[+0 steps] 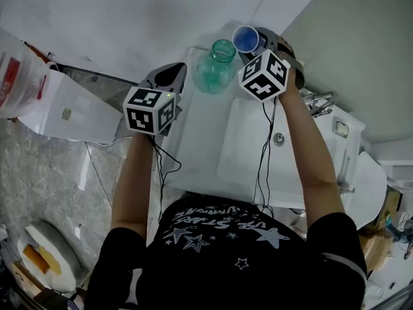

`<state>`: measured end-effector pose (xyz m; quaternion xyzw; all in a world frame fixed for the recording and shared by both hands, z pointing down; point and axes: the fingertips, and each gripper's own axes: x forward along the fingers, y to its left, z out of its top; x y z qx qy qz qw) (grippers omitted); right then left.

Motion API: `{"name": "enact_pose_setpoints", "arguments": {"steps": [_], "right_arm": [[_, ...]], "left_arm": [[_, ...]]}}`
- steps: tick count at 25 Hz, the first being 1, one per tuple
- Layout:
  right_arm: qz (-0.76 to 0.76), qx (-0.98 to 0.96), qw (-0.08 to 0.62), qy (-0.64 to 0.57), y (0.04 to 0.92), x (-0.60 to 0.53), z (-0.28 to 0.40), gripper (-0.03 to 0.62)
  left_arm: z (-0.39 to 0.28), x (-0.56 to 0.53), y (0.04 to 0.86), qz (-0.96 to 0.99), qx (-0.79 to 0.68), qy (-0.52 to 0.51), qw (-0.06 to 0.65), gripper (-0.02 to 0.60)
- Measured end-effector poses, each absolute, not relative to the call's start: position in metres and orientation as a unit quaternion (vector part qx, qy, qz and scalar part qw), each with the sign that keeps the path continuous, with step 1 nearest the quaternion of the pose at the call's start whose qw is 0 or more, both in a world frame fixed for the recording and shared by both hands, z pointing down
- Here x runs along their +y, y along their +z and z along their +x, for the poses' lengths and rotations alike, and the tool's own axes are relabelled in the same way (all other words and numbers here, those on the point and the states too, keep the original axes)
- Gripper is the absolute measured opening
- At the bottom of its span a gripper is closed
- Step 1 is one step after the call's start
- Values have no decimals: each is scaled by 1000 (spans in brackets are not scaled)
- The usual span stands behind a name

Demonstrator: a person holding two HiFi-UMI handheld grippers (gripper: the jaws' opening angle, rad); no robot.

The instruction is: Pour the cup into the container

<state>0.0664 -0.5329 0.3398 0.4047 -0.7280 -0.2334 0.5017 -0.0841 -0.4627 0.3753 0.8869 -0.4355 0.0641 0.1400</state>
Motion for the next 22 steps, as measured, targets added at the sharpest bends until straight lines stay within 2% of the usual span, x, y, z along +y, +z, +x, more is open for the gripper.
{"name": "enact_pose_setpoints", "arguments": {"steps": [22], "right_arm": [[396, -697, 526, -285, 337, -536, 61, 278]], "left_arm": [[-83, -462, 377, 887, -434, 60, 145, 9]]}}
